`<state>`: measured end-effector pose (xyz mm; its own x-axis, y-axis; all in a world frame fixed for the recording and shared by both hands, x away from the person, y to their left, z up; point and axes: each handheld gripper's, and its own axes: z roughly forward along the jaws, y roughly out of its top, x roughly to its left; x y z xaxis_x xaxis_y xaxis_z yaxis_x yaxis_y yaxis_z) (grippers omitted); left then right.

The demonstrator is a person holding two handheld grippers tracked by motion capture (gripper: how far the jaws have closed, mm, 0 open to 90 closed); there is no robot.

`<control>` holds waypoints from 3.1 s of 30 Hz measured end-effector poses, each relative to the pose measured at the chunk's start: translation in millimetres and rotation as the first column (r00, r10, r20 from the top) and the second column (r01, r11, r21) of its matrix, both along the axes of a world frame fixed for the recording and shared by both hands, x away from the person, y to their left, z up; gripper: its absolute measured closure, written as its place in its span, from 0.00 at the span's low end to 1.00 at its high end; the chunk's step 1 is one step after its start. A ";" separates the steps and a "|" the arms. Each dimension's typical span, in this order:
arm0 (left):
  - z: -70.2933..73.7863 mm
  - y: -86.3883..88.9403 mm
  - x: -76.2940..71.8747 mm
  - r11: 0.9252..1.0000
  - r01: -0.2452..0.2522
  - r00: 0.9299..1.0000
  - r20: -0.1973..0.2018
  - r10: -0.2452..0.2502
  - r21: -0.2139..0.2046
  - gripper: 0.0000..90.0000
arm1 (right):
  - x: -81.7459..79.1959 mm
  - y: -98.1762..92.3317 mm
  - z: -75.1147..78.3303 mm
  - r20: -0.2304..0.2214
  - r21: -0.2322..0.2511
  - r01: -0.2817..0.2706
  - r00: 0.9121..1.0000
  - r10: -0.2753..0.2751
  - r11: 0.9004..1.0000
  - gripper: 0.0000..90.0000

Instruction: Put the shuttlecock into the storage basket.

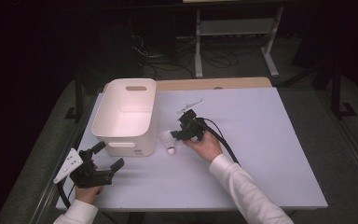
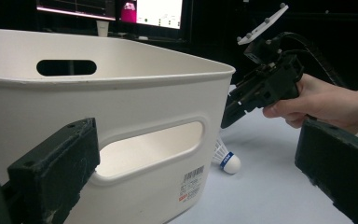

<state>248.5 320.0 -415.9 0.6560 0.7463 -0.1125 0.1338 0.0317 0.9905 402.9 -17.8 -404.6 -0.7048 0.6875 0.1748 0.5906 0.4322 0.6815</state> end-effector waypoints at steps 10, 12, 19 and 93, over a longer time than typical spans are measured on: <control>-0.1 -0.3 0.0 1.000 -0.002 1.000 0.000 0.002 0.001 0.00 | -7.6 -2.7 -0.4 -0.020 0.017 0.030 0.999 -0.030 0.999 0.21; -0.2 -0.1 0.1 1.000 0.000 1.000 0.002 0.000 0.005 0.00 | -8.7 -2.4 -0.2 -0.026 0.022 0.033 0.999 -0.033 0.999 0.18; -0.1 -0.3 0.0 1.000 -0.002 1.000 0.004 0.002 0.002 0.00 | -11.7 0.2 -2.6 -0.034 0.016 0.049 0.998 -0.049 0.999 0.02; 0.0 -0.3 0.0 1.000 0.003 1.000 0.001 -0.003 -0.001 0.00 | -27.9 27.7 -29.0 -0.241 0.002 0.104 0.965 -0.100 0.995 0.71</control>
